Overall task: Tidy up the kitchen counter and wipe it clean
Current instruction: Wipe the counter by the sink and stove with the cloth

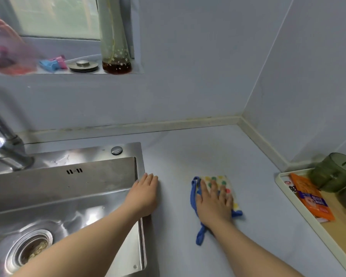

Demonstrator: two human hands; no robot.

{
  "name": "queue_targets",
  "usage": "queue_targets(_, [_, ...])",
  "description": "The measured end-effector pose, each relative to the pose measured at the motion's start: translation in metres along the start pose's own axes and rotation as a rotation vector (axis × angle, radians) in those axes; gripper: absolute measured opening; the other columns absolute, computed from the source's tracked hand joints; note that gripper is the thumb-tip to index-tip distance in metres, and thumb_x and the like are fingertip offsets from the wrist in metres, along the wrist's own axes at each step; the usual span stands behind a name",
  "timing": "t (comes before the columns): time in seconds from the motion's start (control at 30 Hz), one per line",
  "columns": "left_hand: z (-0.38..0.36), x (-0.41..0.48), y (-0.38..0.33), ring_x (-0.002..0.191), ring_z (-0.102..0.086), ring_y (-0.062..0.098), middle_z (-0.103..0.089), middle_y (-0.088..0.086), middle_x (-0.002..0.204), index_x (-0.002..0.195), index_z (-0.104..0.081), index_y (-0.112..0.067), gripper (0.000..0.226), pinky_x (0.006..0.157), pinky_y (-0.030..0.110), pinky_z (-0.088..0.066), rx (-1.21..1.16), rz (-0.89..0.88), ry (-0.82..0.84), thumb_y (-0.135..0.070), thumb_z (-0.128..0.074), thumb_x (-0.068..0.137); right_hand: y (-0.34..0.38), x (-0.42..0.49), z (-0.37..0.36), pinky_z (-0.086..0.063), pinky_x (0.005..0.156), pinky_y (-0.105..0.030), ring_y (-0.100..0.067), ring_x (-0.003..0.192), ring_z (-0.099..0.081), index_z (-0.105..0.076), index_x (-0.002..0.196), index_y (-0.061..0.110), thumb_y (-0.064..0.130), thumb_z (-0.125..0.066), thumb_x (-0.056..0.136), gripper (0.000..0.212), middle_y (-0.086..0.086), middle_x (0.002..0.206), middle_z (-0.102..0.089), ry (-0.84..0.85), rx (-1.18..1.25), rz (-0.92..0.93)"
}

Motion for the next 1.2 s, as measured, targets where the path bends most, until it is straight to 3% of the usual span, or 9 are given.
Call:
queue_targets(0.13, [0.002, 0.025, 0.003, 0.144, -0.017, 0.027, -0.025, 0.011, 0.152, 0.142, -0.027, -0.006, 0.051, 0.115, 0.031, -0.020, -0.058, -0.008, -0.079, -0.014, -0.037, 0.093, 0.066, -0.003, -0.013, -0.011, 0.113, -0.047, -0.033, 0.141, -0.027, -0.043, 0.140, 0.032, 0.048, -0.012, 0.080, 0.069, -0.007, 0.150, -0.037, -0.117, -0.045, 0.331])
queue_targets(0.23, [0.007, 0.037, 0.001, 0.142, -0.020, 0.029, -0.031, 0.012, 0.146, 0.136, -0.034, -0.006, 0.044, 0.111, 0.033, -0.022, -0.033, 0.001, -0.059, -0.014, -0.036, 0.093, 0.057, 0.019, -0.007, 0.007, 0.117, -0.044, -0.026, 0.148, 0.003, -0.005, 0.150, 0.037, 0.053, 0.009, 0.078, 0.075, 0.001, 0.161, 0.000, 0.018, -0.103, 0.375])
queue_targets(0.43, [0.015, 0.050, -0.008, 0.129, -0.032, 0.029, -0.037, 0.013, 0.135, 0.130, -0.037, -0.004, 0.040, 0.096, 0.035, -0.034, 0.122, 0.030, -0.002, -0.006, -0.034, 0.090, -0.008, 0.078, 0.020, 0.003, 0.118, -0.046, -0.025, 0.147, 0.009, 0.000, 0.151, 0.036, 0.044, -0.017, 0.100, 0.054, 0.002, 0.160, 0.006, -0.005, 0.026, -0.113])
queue_targets(0.6, [0.025, 0.066, -0.019, 0.120, -0.044, 0.029, -0.043, 0.010, 0.131, 0.131, -0.038, -0.006, 0.037, 0.074, 0.033, -0.036, 0.244, 0.032, -0.028, -0.019, -0.036, 0.097, 0.070, 0.053, -0.003, 0.006, 0.117, -0.045, -0.026, 0.148, 0.007, -0.002, 0.150, 0.035, 0.053, 0.013, 0.077, 0.076, 0.001, 0.161, 0.003, -0.031, -0.062, 0.293])
queue_targets(0.67, [0.027, 0.064, -0.017, 0.119, -0.045, 0.028, -0.043, 0.008, 0.131, 0.131, -0.038, -0.008, 0.037, 0.070, 0.032, -0.033, 0.273, -0.017, -0.047, -0.019, -0.036, 0.096, 0.066, 0.065, 0.002, 0.004, 0.118, -0.044, -0.023, 0.148, 0.005, -0.003, 0.150, 0.036, 0.051, -0.003, 0.092, 0.060, 0.003, 0.161, 0.002, -0.028, -0.123, 0.355])
queue_targets(0.73, [0.025, 0.060, -0.008, 0.120, -0.044, 0.026, -0.041, 0.006, 0.132, 0.131, -0.037, -0.009, 0.039, 0.068, 0.033, -0.032, 0.268, -0.069, -0.041, -0.012, -0.038, 0.091, 0.035, 0.084, 0.014, 0.000, 0.118, -0.044, -0.022, 0.148, 0.003, -0.003, 0.150, 0.037, 0.044, -0.020, 0.099, 0.054, 0.005, 0.160, 0.001, -0.039, -0.107, 0.227])
queue_targets(0.83, [0.025, 0.058, 0.002, 0.118, -0.044, 0.021, -0.042, 0.001, 0.131, 0.129, -0.040, -0.012, 0.042, 0.065, 0.032, -0.033, 0.233, -0.087, -0.072, -0.007, -0.039, 0.087, -0.018, 0.098, 0.028, 0.001, 0.118, -0.045, -0.023, 0.148, 0.007, 0.000, 0.150, 0.038, 0.044, -0.018, 0.100, 0.053, 0.004, 0.160, 0.005, 0.007, 0.014, -0.096])
queue_targets(0.93, [0.028, 0.068, -0.001, 0.107, -0.055, 0.024, -0.054, -0.001, 0.120, 0.116, -0.052, -0.014, 0.034, 0.063, 0.030, -0.034, 0.241, -0.070, -0.108, -0.006, -0.042, 0.085, -0.012, 0.092, 0.029, 0.002, 0.118, -0.048, -0.026, 0.147, 0.009, 0.000, 0.151, 0.034, 0.042, -0.016, 0.100, 0.054, 0.002, 0.160, 0.007, 0.002, 0.030, -0.211])
queue_targets(1.2, [0.030, 0.083, 0.006, 0.109, -0.055, 0.026, -0.056, 0.005, 0.117, 0.113, -0.053, -0.010, 0.024, 0.071, 0.033, -0.042, 0.111, 0.069, -0.206, -0.017, -0.045, 0.092, 0.104, 0.072, 0.002, 0.011, 0.116, -0.046, -0.027, 0.147, 0.011, -0.002, 0.150, 0.036, 0.043, -0.019, 0.100, 0.053, 0.001, 0.160, 0.008, 0.001, -0.051, 0.325])
Point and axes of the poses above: each hand's wrist, its own x-axis towards the middle knuckle, its own z-axis out of the back of the hand, y = z × x, the point moved 2 cm from there along x, towards the middle knuckle
